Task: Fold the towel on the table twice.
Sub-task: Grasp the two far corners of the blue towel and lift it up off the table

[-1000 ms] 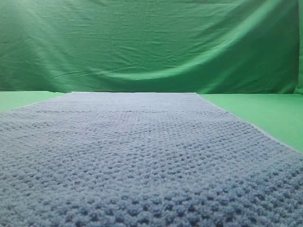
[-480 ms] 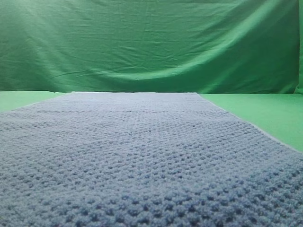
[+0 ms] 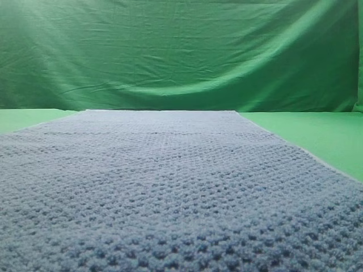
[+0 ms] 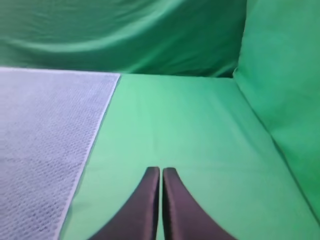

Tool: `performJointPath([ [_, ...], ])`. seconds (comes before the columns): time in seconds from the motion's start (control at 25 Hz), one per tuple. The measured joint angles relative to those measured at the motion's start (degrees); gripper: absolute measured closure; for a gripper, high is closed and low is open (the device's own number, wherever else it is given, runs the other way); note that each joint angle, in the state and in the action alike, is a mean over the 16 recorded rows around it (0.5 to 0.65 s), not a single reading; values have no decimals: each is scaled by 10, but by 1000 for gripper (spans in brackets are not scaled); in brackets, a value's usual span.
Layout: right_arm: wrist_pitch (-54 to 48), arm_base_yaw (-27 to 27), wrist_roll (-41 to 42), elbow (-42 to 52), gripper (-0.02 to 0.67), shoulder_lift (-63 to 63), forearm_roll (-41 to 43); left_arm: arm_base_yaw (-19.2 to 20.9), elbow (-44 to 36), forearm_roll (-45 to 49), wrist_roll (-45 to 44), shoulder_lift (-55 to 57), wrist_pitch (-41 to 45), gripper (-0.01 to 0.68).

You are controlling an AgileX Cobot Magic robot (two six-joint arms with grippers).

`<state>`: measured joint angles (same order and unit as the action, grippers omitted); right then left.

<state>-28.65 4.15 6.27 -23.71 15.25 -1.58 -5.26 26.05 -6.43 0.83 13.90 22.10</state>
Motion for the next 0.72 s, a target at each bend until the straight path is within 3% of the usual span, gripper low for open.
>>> performJointPath([
  [0.72,-19,30,10,-86,649,113,-3,-30,92,-23,0,120,102,673],
])
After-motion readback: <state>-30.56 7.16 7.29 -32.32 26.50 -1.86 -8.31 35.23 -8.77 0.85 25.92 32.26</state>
